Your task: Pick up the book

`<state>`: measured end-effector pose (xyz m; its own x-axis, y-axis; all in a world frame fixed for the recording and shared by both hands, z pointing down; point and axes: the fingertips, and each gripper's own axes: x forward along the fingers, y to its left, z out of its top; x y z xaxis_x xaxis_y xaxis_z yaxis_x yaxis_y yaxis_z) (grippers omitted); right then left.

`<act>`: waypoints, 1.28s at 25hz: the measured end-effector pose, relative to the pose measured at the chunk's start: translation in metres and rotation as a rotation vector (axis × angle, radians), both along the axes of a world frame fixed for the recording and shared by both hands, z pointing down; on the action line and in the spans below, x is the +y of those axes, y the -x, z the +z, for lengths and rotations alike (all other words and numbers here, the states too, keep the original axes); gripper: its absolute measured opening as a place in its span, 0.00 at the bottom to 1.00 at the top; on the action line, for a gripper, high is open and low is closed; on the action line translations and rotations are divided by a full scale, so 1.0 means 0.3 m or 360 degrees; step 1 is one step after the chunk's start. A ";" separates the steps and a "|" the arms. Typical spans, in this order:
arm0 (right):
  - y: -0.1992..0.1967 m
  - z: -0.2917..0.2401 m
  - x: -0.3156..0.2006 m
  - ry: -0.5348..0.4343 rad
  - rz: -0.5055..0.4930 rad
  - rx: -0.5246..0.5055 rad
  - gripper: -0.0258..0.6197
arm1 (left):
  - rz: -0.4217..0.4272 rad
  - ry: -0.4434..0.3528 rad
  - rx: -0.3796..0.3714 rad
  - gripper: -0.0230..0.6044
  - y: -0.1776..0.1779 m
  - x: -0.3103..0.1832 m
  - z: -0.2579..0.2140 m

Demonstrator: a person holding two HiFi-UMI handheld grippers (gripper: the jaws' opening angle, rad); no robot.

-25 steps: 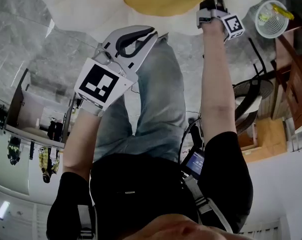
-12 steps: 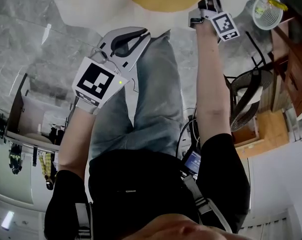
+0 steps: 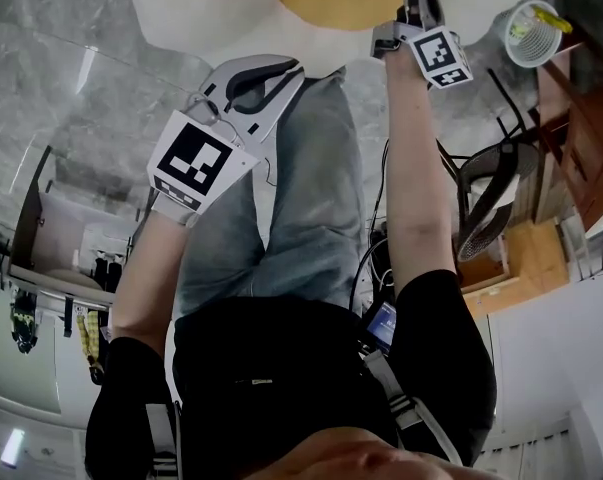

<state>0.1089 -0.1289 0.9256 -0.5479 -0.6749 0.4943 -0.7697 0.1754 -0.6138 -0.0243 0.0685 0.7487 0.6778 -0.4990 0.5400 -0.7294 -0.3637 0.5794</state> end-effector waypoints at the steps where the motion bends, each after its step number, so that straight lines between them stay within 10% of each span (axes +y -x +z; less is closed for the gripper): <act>1: 0.016 -0.006 -0.002 -0.0006 -0.0011 0.0015 0.30 | 0.0001 0.0003 0.0002 0.06 0.009 -0.001 -0.005; 32: 0.497 0.116 -0.137 0.0038 -0.0523 0.0270 0.30 | -0.0207 0.0050 0.0034 0.06 0.323 -0.083 0.058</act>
